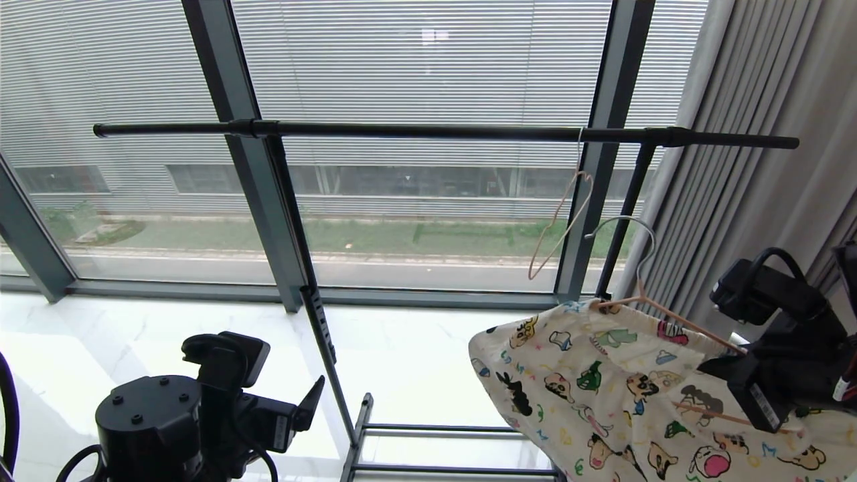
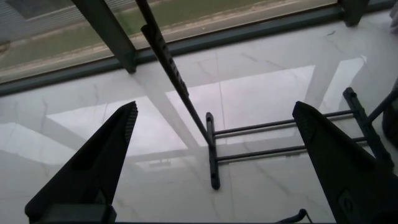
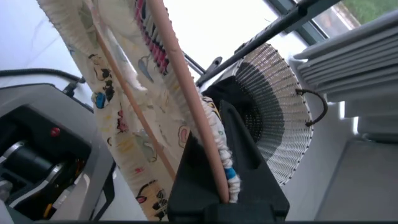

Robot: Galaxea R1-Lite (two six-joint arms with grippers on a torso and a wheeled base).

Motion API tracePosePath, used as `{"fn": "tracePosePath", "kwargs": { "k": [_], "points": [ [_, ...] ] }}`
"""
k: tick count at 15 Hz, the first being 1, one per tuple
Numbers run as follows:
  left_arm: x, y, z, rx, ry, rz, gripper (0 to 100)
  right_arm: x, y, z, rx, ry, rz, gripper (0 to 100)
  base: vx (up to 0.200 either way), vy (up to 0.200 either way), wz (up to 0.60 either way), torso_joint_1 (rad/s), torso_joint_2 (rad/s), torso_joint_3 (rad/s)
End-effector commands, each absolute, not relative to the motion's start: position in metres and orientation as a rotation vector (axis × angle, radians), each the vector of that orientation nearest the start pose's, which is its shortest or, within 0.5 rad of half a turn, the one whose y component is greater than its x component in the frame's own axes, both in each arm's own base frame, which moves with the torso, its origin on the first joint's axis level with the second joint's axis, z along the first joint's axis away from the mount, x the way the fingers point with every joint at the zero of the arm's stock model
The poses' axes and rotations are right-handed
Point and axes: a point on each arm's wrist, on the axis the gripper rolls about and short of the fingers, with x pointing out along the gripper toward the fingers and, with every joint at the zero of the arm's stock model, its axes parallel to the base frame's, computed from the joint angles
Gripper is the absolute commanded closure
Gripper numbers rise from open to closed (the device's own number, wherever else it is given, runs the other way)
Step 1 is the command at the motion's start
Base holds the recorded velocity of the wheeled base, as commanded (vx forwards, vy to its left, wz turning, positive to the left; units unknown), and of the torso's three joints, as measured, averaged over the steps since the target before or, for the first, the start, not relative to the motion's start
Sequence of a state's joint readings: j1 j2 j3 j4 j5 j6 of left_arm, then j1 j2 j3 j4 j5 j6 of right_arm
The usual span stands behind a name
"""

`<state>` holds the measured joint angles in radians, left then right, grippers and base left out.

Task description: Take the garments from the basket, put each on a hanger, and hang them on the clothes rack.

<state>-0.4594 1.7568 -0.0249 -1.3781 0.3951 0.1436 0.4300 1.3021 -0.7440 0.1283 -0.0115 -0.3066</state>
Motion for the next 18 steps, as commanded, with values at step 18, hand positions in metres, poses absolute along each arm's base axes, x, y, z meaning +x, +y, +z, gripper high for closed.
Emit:
{"fn": "tracePosePath", "kwargs": {
  "k": [18],
  "points": [
    [0.183, -0.078, 0.082, 0.274, 0.283, -0.046, 0, 0.206, 0.107, 0.197, -0.298, 0.540, 0.447, 100, 0.000, 0.111, 0.00, 0.001, 0.00, 0.002]
  ]
}}
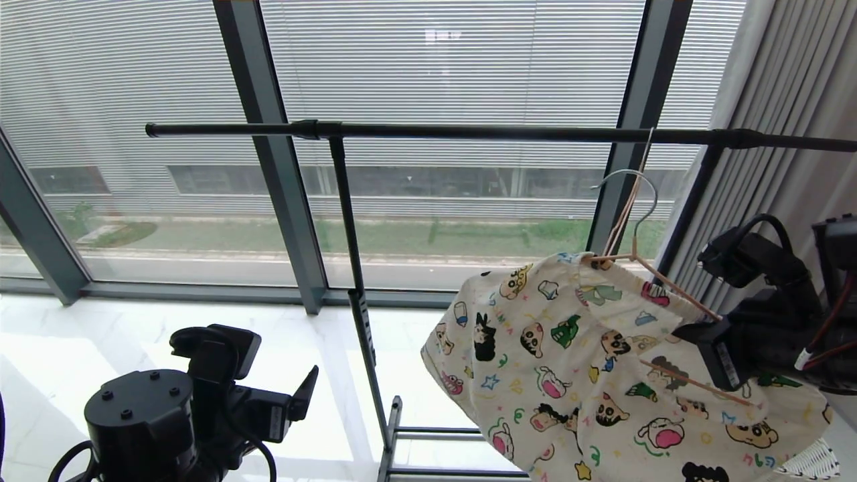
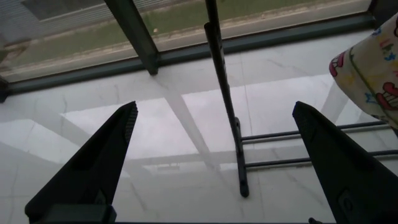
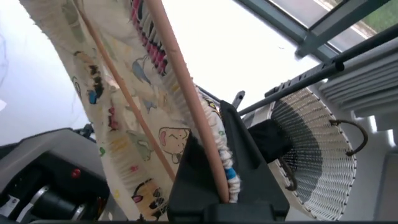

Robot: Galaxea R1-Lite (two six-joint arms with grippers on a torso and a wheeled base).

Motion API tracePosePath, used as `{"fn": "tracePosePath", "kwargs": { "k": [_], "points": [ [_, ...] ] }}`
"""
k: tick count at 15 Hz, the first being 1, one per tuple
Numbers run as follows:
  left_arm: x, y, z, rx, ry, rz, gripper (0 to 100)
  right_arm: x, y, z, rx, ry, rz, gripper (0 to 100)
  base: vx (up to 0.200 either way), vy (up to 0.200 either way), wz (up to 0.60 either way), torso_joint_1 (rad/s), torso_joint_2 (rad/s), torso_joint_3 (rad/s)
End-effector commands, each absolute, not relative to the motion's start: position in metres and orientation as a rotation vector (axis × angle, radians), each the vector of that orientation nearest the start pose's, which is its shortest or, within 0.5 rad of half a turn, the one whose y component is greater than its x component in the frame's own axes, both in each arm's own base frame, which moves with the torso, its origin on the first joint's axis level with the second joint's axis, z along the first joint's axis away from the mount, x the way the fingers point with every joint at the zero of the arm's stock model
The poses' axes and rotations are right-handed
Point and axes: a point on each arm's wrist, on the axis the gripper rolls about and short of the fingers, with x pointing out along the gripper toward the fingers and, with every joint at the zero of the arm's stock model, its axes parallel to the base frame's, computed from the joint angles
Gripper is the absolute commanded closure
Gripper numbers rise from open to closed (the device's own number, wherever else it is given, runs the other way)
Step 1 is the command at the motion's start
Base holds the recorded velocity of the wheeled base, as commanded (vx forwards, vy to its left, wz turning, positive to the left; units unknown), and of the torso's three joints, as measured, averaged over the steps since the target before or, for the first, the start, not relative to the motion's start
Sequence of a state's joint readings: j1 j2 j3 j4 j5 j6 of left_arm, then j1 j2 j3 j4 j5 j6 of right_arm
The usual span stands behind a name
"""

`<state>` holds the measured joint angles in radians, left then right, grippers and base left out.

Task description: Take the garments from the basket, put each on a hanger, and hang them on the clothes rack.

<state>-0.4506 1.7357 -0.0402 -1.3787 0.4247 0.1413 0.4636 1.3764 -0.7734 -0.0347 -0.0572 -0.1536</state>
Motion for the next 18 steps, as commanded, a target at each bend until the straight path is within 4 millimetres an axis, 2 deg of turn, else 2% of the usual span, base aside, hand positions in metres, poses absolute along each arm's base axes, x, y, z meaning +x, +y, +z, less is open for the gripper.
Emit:
{"fn": "tracePosePath", "kwargs": {
  "k": [1, 2, 5, 6, 7, 8, 10, 11, 13, 15, 18],
  "points": [
    [0.184, -0.079, 0.083, 0.271, 0.279, -0.044, 0, 0.211, 0.114, 0.198, -0.283, 0.540, 0.447, 100, 0.000, 0.000, 0.00, 0.000, 0.00, 0.000],
    [0.186, -0.080, 0.084, 0.268, 0.272, -0.045, 0, 0.223, 0.134, 0.205, -0.233, 0.537, 0.445, 100, 0.000, 0.000, 0.00, 0.000, 0.00, 0.000],
    [0.186, -0.079, 0.084, 0.268, 0.271, -0.044, 0, 0.249, 0.171, 0.212, -0.221, 0.585, 0.352, 100, 0.000, 0.000, 0.00, 0.000, 0.00, 0.000],
    [0.186, -0.079, 0.084, 0.268, 0.271, -0.044, 0, 0.252, 0.181, 0.217, -0.195, 0.598, 0.357, 100, 0.000, 0.000, 0.00, 0.000, 0.00, 0.000],
    [0.186, -0.079, 0.084, 0.268, 0.271, -0.044, 0, 0.252, 0.182, 0.217, -0.191, 0.600, 0.357, 100, 0.000, 0.000, 0.00, 0.000, 0.00, 0.000],
    [0.186, -0.079, 0.084, 0.269, 0.271, -0.042, 0, 0.249, 0.193, 0.219, -0.173, 0.679, 0.350, 100, 0.000, 0.000, 0.00, 0.000, 0.00, 0.000],
    [0.186, -0.080, 0.084, 0.269, 0.269, -0.042, 0, 0.249, 0.206, 0.209, -0.180, 0.758, 0.256, 100, 0.000, 0.000, 0.00, 0.000, 0.00, 0.000],
    [0.187, -0.080, 0.085, 0.268, 0.268, -0.042, 0, 0.253, 0.216, 0.205, -0.151, 0.758, 0.217, 100, 0.000, 0.000, 0.00, 0.000, 0.00, 0.000],
    [0.188, -0.080, 0.086, 0.266, 0.262, -0.040, 0, 0.260, 0.238, 0.210, -0.063, 0.732, 0.181, 100, 0.000, 0.000, 0.00, 0.000, 0.00, 0.000],
    [0.188, -0.080, 0.086, 0.266, 0.260, -0.028, 0, 0.266, 0.246, 0.217, -0.050, 0.688, 0.131, 100, 0.000, 0.000, 0.00, 0.000, 0.00, 0.000],
    [0.188, -0.080, 0.086, 0.267, 0.262, -0.026, 0, 0.270, 0.244, 0.224, -0.029, 0.641, 0.070, 100, 0.000, 0.000, 0.00, 0.000, 0.00, 0.000]
  ]
}}
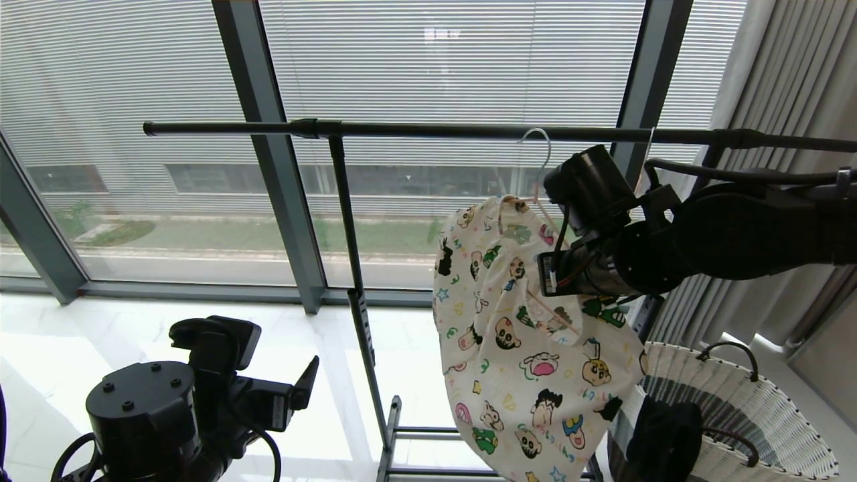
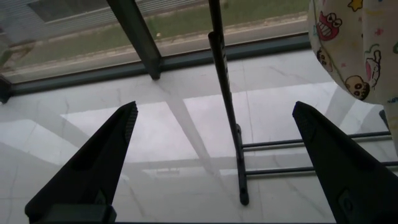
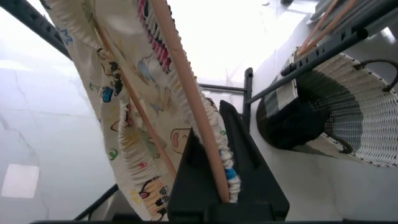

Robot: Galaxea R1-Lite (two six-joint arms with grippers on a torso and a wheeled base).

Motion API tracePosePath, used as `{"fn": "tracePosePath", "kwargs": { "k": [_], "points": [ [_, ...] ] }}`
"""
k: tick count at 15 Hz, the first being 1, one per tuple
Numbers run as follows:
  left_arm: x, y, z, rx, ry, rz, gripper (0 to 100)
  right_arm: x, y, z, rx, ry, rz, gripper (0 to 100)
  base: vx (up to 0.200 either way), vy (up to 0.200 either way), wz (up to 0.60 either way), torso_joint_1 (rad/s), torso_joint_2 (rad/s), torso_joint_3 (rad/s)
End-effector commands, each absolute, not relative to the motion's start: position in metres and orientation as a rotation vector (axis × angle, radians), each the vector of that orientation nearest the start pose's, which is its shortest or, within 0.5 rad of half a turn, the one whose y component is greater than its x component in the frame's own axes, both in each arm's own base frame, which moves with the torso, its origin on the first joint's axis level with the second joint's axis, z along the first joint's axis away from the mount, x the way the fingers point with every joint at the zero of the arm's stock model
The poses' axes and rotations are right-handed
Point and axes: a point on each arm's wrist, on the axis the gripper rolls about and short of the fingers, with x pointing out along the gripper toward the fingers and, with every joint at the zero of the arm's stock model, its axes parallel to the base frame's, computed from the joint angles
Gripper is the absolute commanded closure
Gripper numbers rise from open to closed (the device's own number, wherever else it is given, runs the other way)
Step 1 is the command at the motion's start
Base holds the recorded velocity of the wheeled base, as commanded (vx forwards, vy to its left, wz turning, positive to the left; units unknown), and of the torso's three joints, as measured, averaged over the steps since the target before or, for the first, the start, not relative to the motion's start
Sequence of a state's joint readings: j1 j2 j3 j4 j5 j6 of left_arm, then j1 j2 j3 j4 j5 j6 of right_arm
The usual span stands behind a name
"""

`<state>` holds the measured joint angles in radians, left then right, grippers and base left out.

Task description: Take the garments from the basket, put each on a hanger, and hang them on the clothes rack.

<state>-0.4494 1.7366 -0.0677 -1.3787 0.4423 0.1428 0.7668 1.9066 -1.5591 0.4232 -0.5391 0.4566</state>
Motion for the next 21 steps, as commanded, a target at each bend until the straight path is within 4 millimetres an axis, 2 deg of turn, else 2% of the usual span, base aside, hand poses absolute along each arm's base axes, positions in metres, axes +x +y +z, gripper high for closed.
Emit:
{"fn": "tracePosePath", "kwargs": {
  "k": [1, 8, 10, 13, 18, 21],
  "points": [
    [0.188, -0.080, 0.086, 0.268, 0.262, -0.025, 0, 0.269, 0.240, 0.229, -0.017, 0.631, 0.066, 100, 0.000, 0.000, 0.00, 0.000, 0.00, 0.000],
    [0.188, -0.080, 0.086, 0.270, 0.262, -0.022, 0, 0.276, 0.216, 0.246, 0.048, 0.569, 0.005, 100, 0.000, 0.000, 0.00, 0.000, 0.00, 0.000],
    [0.188, -0.080, 0.086, 0.276, 0.262, -0.023, 0, 0.277, 0.216, 0.249, 0.069, 0.555, 0.028, 100, 0.000, 0.000, 0.00, 0.000, 0.00, 0.000],
    [0.191, -0.082, 0.088, 0.286, 0.248, -0.025, 0, 0.287, 0.206, 0.233, -0.055, 0.535, 0.037, 100, 0.000, 0.000, 0.00, 0.000, 0.00, 0.000],
    [0.197, -0.085, 0.092, 0.282, 0.223, -0.024, 0, 0.291, 0.207, 0.232, -0.075, 0.491, 0.046, 100, 0.000, 0.000, 0.00, 0.000, 0.00, 0.000],
    [0.197, -0.085, 0.092, 0.282, 0.223, -0.026, 0, 0.292, 0.205, 0.233, -0.069, 0.484, 0.036, 100, 0.200, 0.000, 0.00, -0.009, 0.00, 0.004]
  ]
}}
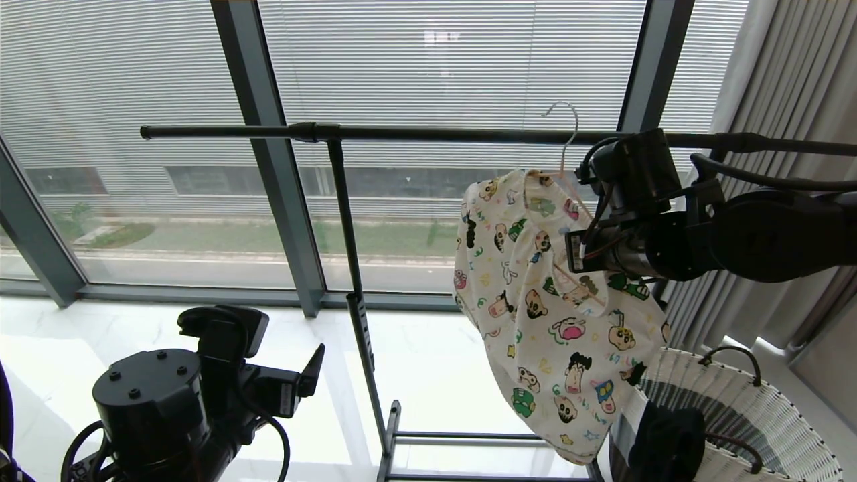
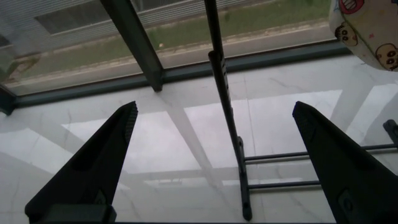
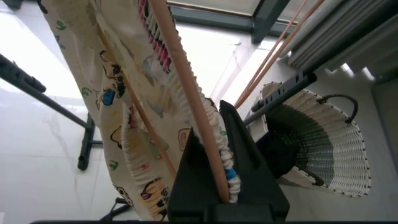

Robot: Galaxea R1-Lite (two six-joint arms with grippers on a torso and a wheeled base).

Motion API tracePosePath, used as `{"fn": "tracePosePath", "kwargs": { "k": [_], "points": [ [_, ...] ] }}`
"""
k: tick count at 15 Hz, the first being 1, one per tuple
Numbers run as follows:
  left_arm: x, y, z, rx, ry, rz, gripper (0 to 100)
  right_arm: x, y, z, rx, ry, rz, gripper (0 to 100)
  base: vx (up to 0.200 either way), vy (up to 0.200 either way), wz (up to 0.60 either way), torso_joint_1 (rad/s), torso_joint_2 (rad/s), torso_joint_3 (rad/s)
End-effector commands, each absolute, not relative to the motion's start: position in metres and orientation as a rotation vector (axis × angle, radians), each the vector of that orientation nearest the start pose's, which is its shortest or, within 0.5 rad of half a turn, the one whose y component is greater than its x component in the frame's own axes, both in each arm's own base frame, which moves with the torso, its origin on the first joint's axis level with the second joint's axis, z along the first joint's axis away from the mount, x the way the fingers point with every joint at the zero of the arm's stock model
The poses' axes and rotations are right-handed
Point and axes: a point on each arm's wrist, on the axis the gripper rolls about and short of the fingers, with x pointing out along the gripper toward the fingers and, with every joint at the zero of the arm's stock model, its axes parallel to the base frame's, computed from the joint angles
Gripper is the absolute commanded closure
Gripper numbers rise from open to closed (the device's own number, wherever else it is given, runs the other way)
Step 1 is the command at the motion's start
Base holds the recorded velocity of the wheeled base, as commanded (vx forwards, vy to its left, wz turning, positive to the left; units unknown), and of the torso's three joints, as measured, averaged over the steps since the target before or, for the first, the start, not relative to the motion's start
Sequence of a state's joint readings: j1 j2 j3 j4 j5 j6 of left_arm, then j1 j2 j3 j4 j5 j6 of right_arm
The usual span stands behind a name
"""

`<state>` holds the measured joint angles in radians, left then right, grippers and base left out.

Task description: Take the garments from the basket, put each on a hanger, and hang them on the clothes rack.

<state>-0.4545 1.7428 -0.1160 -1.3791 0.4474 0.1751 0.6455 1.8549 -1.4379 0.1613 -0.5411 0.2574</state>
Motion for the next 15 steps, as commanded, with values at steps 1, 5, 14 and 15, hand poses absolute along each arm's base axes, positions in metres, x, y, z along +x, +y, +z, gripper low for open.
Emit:
{"fn": "tracePosePath", "kwargs": {
  "k": [1, 5, 14, 15],
  "points": [
    [0.197, -0.085, 0.092, 0.282, 0.223, -0.024, 0, 0.293, 0.204, 0.233, -0.068, 0.485, 0.036, 100, 0.200, 0.000, 0.00, -0.002, 0.01, 0.007],
    [0.197, -0.085, 0.092, 0.283, 0.224, -0.026, 0, 0.293, 0.204, 0.232, -0.067, 0.484, 0.034, 100, 0.200, 0.000, 0.00, 0.007, 0.00, -0.001],
    [0.197, -0.086, 0.092, 0.283, 0.224, -0.029, 0, 0.300, 0.208, 0.221, -0.063, 0.511, 0.023, 100, 0.044, 0.000, 0.00, -0.001, 0.00, 0.001],
    [0.197, -0.086, 0.092, 0.283, 0.224, -0.029, 0, 0.303, 0.208, 0.216, -0.069, 0.521, 0.016, 100, 0.000, 0.000, 0.00, 0.000, 0.00, 0.000]
  ]
}}
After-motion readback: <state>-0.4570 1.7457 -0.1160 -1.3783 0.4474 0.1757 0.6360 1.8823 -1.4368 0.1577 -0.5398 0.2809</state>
